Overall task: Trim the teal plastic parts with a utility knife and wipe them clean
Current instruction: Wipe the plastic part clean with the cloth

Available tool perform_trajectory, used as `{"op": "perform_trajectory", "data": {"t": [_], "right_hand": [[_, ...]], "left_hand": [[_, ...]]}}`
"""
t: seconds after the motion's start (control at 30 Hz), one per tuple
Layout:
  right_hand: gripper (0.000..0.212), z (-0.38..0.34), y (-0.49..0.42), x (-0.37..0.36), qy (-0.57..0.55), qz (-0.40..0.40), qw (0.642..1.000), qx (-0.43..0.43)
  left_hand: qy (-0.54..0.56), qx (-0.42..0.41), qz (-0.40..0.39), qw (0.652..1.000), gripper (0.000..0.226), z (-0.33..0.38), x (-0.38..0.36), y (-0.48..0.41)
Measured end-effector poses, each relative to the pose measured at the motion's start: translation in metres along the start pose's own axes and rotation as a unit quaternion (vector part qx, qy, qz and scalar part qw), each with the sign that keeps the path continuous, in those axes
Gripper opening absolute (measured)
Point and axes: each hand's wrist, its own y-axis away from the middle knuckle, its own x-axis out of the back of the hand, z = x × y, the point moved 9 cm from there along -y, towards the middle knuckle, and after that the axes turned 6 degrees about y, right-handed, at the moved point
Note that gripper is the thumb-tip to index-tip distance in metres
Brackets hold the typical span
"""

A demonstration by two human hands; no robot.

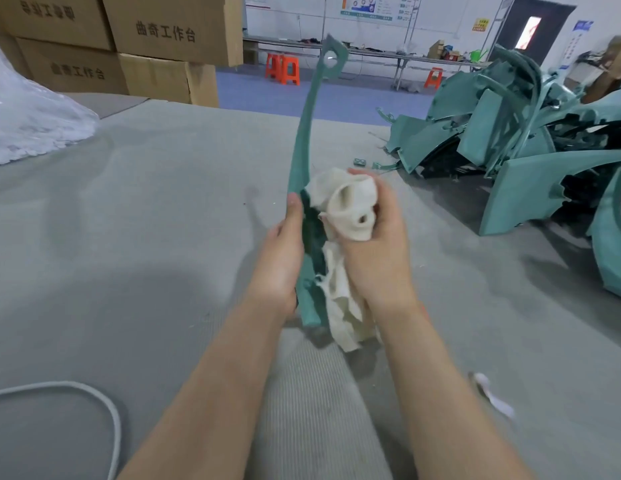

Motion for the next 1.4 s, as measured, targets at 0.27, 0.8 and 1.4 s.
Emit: {"op": "perform_trajectory", "data": {"t": [0.27,0.8,1.4], "right_hand": [[0.015,0.013,-0.003,-0.016,0.376,-0.042,0.923,0.068],[0.012,0.033,-0.014,0.011,0.338,0.019,0.94,-0.054],[0.036,0.065,-0.012,0.026,0.234,-0.028,0.952,-0.197]], "left_hand": [[-0.082,-0.077,-0.007,0.994,0.041,0.015,-0.009,0.01],[-0.286,-0.05,-0.148,0.945,0.021,0.007,-0.034,0.022],[-0.433,0.008,-0.157,0.888,0.025,-0.007,-0.027,0.021]]}}
